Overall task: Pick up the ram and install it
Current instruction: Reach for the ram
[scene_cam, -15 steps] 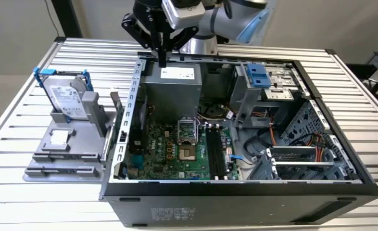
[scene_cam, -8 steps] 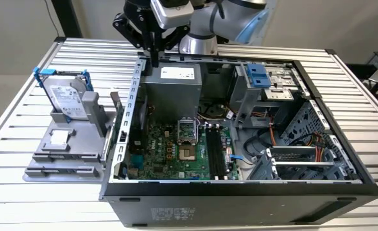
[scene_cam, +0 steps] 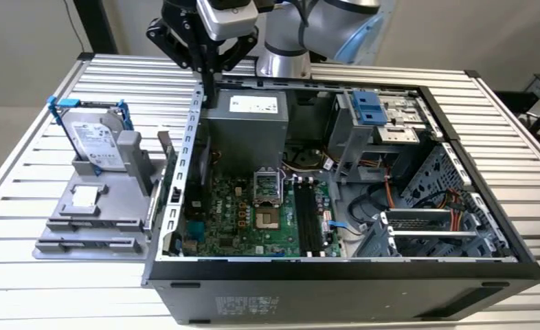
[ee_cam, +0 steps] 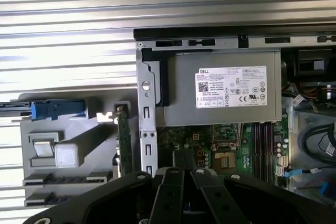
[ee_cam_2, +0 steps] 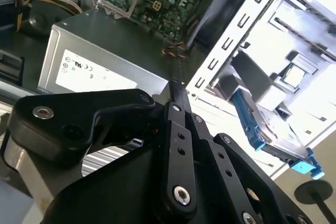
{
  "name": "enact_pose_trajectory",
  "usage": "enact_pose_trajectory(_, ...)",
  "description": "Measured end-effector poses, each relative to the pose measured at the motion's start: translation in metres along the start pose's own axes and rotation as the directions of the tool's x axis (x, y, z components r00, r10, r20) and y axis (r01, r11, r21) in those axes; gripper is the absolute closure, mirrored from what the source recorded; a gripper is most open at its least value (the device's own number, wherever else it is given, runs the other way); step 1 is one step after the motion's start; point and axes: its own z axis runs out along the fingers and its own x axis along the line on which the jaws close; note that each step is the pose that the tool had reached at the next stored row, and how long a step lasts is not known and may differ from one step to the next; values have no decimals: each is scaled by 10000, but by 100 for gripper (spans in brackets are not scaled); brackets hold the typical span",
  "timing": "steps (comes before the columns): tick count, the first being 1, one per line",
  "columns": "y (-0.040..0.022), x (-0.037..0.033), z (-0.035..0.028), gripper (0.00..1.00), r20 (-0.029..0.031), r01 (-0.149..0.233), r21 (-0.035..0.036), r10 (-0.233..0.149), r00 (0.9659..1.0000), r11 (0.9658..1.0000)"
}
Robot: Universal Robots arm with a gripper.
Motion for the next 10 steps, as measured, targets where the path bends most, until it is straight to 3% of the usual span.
enact_pose_trajectory(10,-12,177,-5,100,-2,41,-1,-41,10000,10000)
